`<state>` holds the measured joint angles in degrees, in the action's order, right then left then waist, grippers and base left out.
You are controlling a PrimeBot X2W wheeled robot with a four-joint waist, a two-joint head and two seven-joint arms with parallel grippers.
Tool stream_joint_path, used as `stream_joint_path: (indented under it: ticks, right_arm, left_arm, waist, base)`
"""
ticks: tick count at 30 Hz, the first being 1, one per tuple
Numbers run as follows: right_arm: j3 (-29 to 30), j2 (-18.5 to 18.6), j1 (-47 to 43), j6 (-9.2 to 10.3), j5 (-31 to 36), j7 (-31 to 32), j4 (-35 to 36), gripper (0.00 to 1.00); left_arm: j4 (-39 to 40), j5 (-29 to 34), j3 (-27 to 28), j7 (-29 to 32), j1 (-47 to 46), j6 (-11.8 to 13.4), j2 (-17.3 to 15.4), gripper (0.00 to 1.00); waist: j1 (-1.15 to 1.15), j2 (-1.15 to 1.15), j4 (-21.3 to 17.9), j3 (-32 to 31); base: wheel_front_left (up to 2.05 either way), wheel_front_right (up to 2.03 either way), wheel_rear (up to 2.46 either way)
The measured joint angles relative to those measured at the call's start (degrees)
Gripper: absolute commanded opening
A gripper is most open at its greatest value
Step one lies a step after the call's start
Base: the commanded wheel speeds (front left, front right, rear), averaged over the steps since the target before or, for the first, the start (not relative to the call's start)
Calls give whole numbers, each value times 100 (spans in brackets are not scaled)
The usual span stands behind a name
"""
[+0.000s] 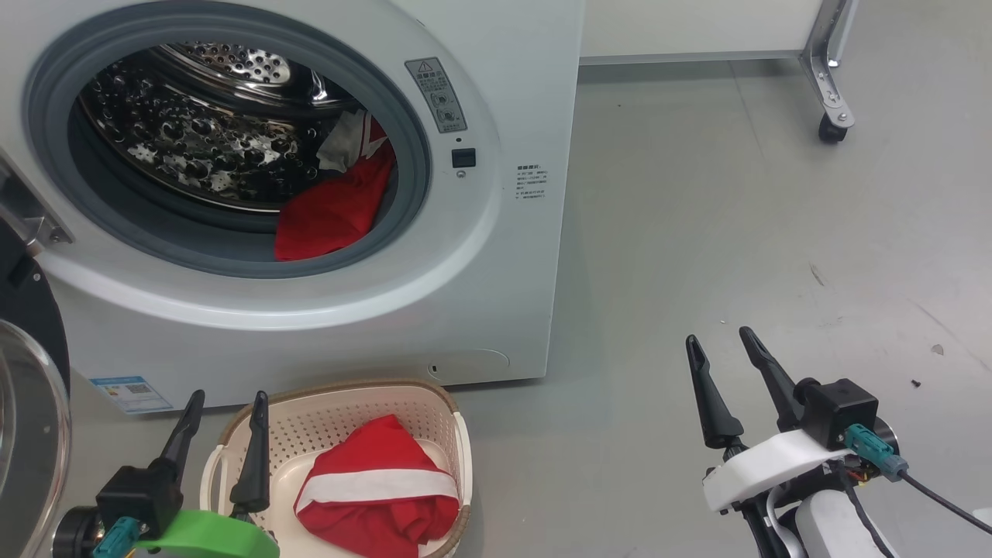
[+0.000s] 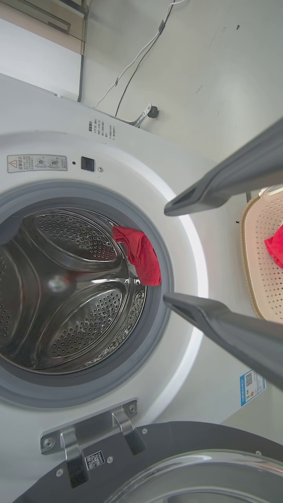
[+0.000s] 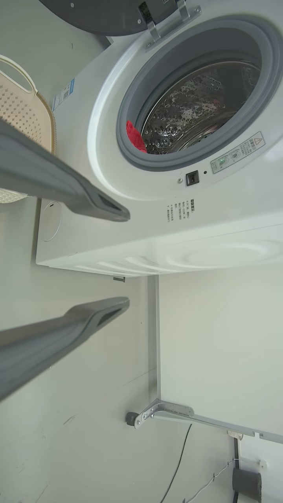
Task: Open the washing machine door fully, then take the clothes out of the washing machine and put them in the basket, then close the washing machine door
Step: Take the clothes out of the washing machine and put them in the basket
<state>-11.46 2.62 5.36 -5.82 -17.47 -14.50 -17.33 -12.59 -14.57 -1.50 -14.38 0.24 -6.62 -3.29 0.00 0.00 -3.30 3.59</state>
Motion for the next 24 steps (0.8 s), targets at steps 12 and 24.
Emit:
stream_joint_path:
  ticks: [12,24]
  right_arm:
    - [-2,0,1,0,-9,0,0,100]
    - [-2,0,1,0,-10,0,0,100]
  left_arm:
    - [0,5,-1,0,1,-24,5,100]
    - [-1,7,-1,0,1,-25,14,100]
  waist:
    - [0,0,-9,6]
    - [0,0,-21,11]
  base:
    - [0,0,0]
    - [0,0,0]
